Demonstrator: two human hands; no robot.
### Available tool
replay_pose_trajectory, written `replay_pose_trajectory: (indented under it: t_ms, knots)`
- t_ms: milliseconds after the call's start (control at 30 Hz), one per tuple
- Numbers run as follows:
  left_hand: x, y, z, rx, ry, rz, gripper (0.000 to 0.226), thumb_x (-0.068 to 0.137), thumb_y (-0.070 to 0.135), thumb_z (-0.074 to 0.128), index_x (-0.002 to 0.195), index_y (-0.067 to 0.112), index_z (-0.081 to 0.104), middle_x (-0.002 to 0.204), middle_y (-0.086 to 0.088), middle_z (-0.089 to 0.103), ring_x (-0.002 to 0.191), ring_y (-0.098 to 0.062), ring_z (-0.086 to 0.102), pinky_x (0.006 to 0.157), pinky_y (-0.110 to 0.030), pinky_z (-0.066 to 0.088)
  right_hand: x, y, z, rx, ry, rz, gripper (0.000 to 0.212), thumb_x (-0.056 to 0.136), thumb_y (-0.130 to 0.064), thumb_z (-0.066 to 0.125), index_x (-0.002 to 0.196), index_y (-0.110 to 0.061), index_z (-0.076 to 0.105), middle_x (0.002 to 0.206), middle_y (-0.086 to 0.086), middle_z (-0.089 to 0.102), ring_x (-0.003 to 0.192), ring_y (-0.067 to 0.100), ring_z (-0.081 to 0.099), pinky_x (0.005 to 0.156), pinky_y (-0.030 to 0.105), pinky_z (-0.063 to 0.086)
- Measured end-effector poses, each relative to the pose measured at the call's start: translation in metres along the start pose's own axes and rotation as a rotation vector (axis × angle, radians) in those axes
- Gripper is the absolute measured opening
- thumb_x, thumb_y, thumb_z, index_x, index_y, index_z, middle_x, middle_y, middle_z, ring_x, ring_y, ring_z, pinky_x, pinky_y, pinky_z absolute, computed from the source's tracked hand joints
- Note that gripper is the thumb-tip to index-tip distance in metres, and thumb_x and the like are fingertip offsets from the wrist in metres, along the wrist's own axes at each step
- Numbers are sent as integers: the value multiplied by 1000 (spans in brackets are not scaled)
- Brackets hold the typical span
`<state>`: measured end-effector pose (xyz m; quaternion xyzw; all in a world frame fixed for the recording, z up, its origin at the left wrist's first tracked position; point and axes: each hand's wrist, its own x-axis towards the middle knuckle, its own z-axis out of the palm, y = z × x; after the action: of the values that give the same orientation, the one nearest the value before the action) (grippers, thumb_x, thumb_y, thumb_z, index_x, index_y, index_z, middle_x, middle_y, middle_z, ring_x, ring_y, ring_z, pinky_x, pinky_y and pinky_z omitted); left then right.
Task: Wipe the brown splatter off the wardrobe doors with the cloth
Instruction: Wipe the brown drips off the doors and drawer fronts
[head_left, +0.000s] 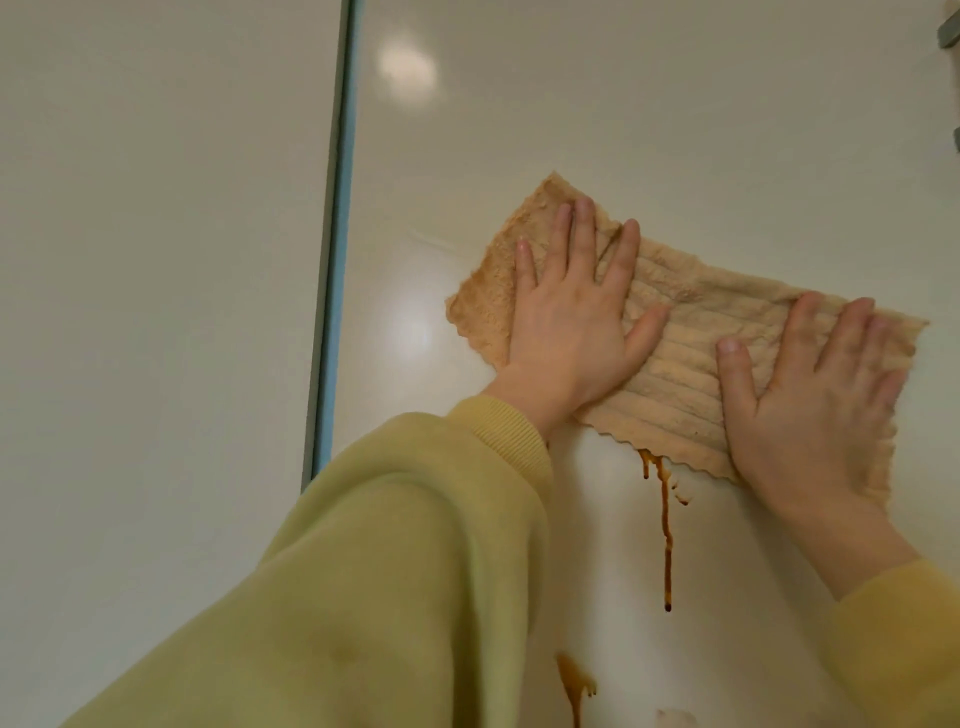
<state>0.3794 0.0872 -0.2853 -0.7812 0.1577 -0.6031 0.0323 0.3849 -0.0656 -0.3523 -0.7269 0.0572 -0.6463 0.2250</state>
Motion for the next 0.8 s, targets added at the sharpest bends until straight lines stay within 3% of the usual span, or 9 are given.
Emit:
replay_pose_trajectory:
  t_ms: [267,500,800]
  knots:
    - [-31,-71,-11,16,19,-112,73,91,60,22,148,20,0,154,-17,-11,142,-28,-14,111,-52,-7,-10,-64,12,-27,-109,-141,79,83,-63,11,148,-19,2,155,15,-7,143,28,-10,113,46,-7]
    - [-45,-84,-10,-19,63,-214,74,91,60,22,148,18,-1,154,-18,-11,141,-29,-14,111,-51,-6,-14,-76,11,-47,-137,-235,88,77,-73,9,148,-21,5,155,15,-5,143,27,-10,112,47,-8]
    - [-117,-78,5,-108,60,-555,77,86,62,18,147,21,-5,154,-18,-11,141,-30,-13,111,-53,-2,-33,-81,11,-78,-224,-558,86,76,-73,9,147,-25,10,156,13,-1,143,26,-6,111,45,-9]
